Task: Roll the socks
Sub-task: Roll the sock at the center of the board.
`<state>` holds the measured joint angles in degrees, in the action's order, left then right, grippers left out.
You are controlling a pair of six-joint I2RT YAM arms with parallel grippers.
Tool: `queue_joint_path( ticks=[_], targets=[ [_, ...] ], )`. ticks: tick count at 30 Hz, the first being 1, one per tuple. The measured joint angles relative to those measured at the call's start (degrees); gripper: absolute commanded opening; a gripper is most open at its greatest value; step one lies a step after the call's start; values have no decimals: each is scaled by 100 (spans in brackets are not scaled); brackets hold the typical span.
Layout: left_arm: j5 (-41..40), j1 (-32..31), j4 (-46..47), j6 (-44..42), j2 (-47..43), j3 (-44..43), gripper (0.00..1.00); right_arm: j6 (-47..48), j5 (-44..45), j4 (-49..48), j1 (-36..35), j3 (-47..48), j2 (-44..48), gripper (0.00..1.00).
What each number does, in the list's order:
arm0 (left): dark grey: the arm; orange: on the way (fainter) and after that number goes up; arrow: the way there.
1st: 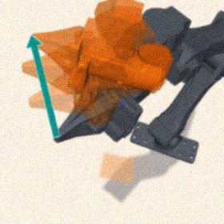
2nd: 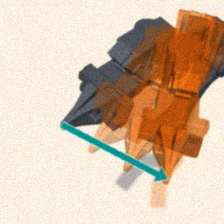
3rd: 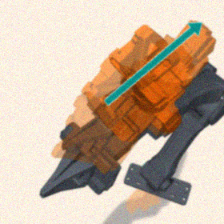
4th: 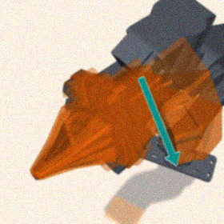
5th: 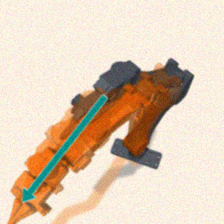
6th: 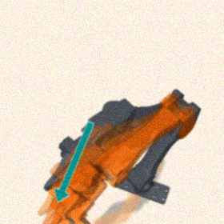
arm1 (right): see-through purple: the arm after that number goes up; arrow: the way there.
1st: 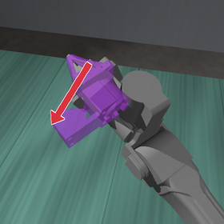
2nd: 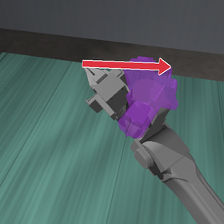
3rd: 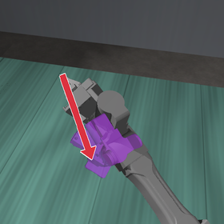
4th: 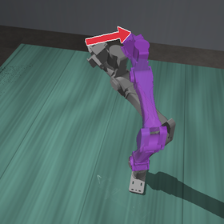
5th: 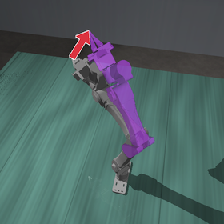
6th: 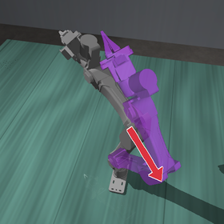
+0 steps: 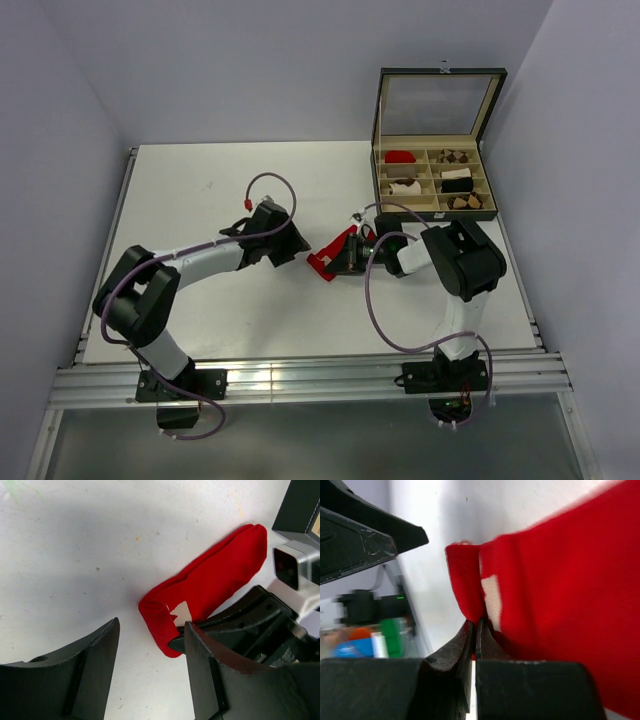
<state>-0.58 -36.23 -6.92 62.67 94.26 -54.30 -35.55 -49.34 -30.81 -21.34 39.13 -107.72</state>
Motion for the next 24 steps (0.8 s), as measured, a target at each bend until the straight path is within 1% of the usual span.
queue_joint_path(
  ticks=[3, 7, 15, 21, 24],
  targets=[
    [79, -26, 46, -2, 52, 0, 59, -590, -468, -564, 264, -151, -323, 0],
    [160, -105, 72, -4, 212, -2, 58, -999, -748, -839, 459, -227, -516, 0],
    [345, -197, 74, -7, 656, -90, 56, -1113, -815, -791, 527, -208, -573, 0],
    [376, -229, 227, 2, 695, -122, 57, -1113, -874, -710, 549, -155, -616, 0],
    [363, -234, 459, 20, 678, -63, 58, -1113, -881, -704, 549, -149, -623, 0]
  ],
)
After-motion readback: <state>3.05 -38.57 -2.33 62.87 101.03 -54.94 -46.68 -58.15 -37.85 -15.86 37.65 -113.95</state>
